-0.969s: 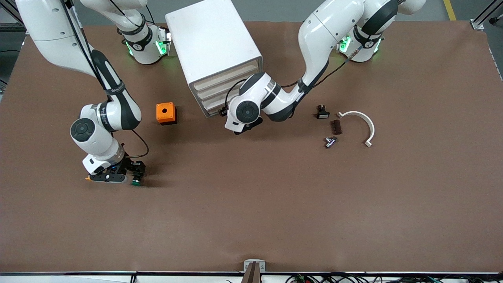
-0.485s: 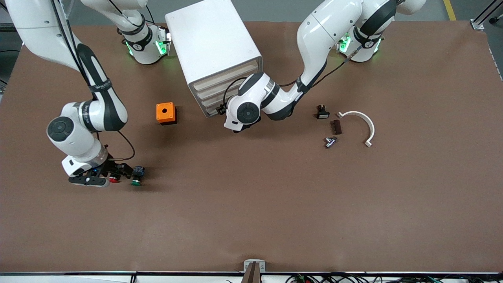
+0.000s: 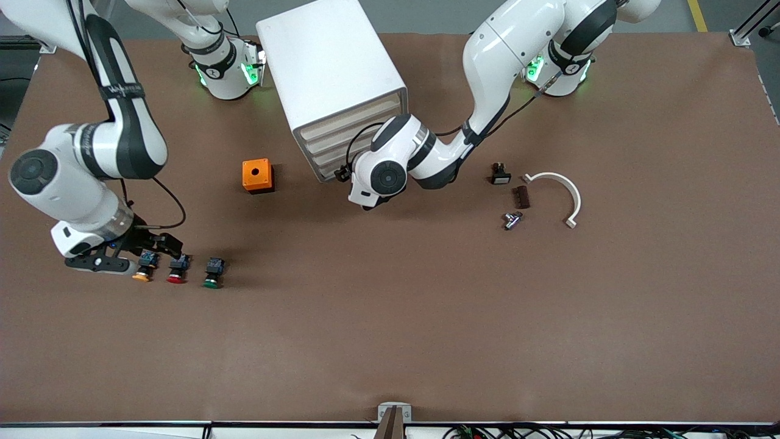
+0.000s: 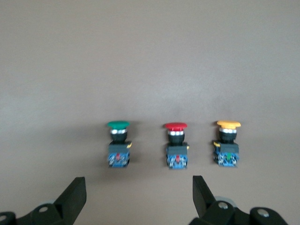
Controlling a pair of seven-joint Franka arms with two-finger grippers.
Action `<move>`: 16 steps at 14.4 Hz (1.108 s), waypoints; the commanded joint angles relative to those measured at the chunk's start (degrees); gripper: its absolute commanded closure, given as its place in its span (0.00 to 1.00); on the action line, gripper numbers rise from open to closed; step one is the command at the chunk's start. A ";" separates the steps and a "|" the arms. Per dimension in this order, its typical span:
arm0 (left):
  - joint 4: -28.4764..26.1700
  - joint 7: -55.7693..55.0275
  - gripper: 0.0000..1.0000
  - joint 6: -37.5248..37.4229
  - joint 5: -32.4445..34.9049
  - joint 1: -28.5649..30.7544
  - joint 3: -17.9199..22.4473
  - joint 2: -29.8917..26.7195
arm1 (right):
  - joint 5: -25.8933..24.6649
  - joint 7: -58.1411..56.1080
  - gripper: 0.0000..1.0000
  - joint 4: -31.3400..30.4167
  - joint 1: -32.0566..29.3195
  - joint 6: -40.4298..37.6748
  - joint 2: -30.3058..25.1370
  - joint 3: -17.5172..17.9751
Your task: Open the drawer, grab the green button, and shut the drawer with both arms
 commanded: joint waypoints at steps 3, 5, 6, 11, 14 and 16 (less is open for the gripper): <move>-0.26 -0.28 0.00 -0.68 4.05 1.73 4.24 -5.64 | 2.22 -2.98 0.00 6.88 -1.52 -14.81 -5.39 1.03; 0.10 0.60 0.00 -1.64 5.02 5.33 4.25 -9.15 | 2.22 -2.89 0.00 12.85 -1.52 -23.42 -5.40 0.85; 0.10 2.43 0.00 -3.65 5.28 7.01 4.34 -11.43 | 2.22 -2.54 0.00 14.97 -1.52 -26.08 -5.49 0.85; 0.01 21.22 0.00 -21.76 11.85 17.90 4.34 -23.56 | 2.39 -2.19 0.00 18.07 -1.52 -29.80 -8.99 0.85; -0.08 28.96 0.00 -25.46 15.38 24.40 4.42 -29.01 | 2.39 -2.18 0.00 18.07 -1.35 -31.46 -12.33 1.11; -0.16 35.20 0.00 -27.49 16.36 30.02 4.34 -31.92 | 2.48 -2.18 0.00 17.89 -1.43 -32.61 -13.74 1.11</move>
